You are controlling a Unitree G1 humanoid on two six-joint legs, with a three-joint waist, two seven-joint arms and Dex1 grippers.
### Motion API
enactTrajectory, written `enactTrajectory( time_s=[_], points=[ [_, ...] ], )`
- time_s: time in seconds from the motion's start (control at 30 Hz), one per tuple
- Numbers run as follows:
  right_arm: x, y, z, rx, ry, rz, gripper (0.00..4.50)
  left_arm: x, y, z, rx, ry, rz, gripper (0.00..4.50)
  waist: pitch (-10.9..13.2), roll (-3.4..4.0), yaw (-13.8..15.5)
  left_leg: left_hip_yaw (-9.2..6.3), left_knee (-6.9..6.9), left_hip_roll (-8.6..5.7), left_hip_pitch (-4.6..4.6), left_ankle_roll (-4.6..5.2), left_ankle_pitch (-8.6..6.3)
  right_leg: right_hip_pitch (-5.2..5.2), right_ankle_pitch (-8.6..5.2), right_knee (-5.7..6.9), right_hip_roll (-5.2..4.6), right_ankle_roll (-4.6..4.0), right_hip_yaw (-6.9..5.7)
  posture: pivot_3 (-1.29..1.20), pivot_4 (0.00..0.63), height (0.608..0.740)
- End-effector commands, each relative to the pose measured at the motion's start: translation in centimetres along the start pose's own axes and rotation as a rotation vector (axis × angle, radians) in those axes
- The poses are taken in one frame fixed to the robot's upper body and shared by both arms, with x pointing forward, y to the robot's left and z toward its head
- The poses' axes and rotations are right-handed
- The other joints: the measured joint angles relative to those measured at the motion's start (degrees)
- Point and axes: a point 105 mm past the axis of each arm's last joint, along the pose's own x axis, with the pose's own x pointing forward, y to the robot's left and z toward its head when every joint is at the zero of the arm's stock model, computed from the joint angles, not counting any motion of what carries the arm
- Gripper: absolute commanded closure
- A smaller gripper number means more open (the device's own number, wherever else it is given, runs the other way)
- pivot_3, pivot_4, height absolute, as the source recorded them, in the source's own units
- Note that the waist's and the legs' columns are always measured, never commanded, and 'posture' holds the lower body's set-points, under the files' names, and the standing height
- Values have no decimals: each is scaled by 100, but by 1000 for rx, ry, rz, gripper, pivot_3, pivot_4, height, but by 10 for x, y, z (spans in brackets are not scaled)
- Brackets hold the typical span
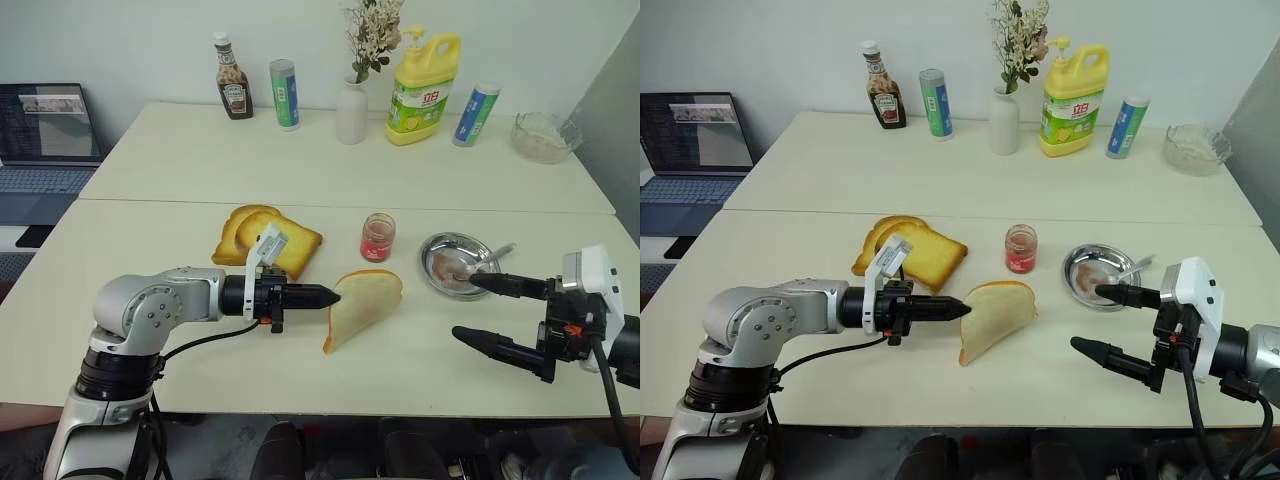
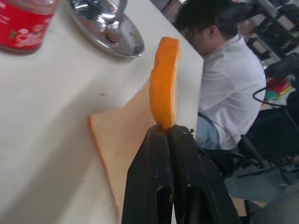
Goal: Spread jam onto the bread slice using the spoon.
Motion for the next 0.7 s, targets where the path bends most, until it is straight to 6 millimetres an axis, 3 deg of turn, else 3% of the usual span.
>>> enactTrajectory(
  time_s=[0.03, 0.2, 0.3, 0.5, 0.7],
  points=[
    [-3, 3, 8, -29, -8, 18, 0, -1, -21, 8, 41, -6, -91, 4481, 0, 0, 1, 0, 0, 0, 1, 0, 0, 1, 0, 0, 0, 0, 0, 0, 150, 740],
    [-8, 6, 1, 5, 30, 37, 0, -5, -43, 22, 36, -49, -216, 4481, 0, 0, 1, 0, 2, 0, -1, 0, 0, 1, 0, 0, 0, 0, -1, 0, 150, 740],
    [-9, 6, -1, 8, 39, 34, 0, -7, -46, 30, -8, -88, -250, 4481, 0, 0, 3, -1, 2, 0, 0, 0, 0, 1, 0, 0, 0, 1, -2, 0, 150, 740],
    [-8, 6, -3, 6, 42, 33, 0, 8, 1, -2, -48, -7, -45, 4481, -1, 1, -1, -1, 3, 0, 4, 0, 0, 3, -1, 1, 2, 1, 0, 0, 150, 740],
    [-4, 10, -2, 0, 38, 61, 0, 28, 33, -17, 14, 60, 21, 4481, -1, 0, 11, 1, 5, -3, 0, 0, 0, 3, 0, -1, 0, 1, 0, 0, 150, 740]
  ],
)
